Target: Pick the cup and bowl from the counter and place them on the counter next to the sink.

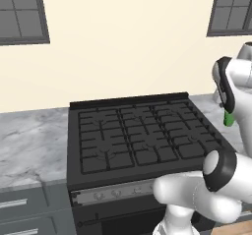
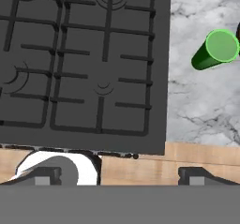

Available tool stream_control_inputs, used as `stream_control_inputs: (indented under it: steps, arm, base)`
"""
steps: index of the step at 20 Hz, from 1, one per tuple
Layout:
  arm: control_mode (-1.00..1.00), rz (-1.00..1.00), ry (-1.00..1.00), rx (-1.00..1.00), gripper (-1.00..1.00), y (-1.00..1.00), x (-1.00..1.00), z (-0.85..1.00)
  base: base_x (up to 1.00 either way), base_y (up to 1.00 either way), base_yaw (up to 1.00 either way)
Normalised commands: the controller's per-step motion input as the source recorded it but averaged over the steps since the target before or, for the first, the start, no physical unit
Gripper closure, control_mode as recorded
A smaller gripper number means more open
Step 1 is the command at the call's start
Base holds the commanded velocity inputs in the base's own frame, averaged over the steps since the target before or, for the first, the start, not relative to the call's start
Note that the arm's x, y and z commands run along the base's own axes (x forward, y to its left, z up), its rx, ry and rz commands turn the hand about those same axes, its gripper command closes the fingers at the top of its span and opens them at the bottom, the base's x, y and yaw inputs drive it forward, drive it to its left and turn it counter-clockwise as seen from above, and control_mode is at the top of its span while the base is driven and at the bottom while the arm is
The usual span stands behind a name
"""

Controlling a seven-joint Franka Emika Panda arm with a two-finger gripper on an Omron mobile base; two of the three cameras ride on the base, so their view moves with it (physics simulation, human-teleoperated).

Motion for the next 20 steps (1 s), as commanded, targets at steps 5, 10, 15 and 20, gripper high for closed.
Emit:
stream_control_inputs:
  steps: [5,10,15,20]
  arm:
    - [-1.00,-0.15,0.12,0.00,-1.00,-0.30,0.00,0.00]
    - [-1.00,-0.10,0.12,-0.01,-1.00,-0.21,0.03,-0.06]
    - [-1.00,-0.05,0.07,0.00,-1.00,-0.16,0.16,-0.13]
    - [-1.00,0.00,0.07,-0.01,-1.00,-0.17,0.56,-0.21]
  base:
    - [0.00,0.00,0.00]
    - [0.00,0.00,0.00]
    - [0.00,0.00,0.00]
    - [0.00,0.00,0.00]
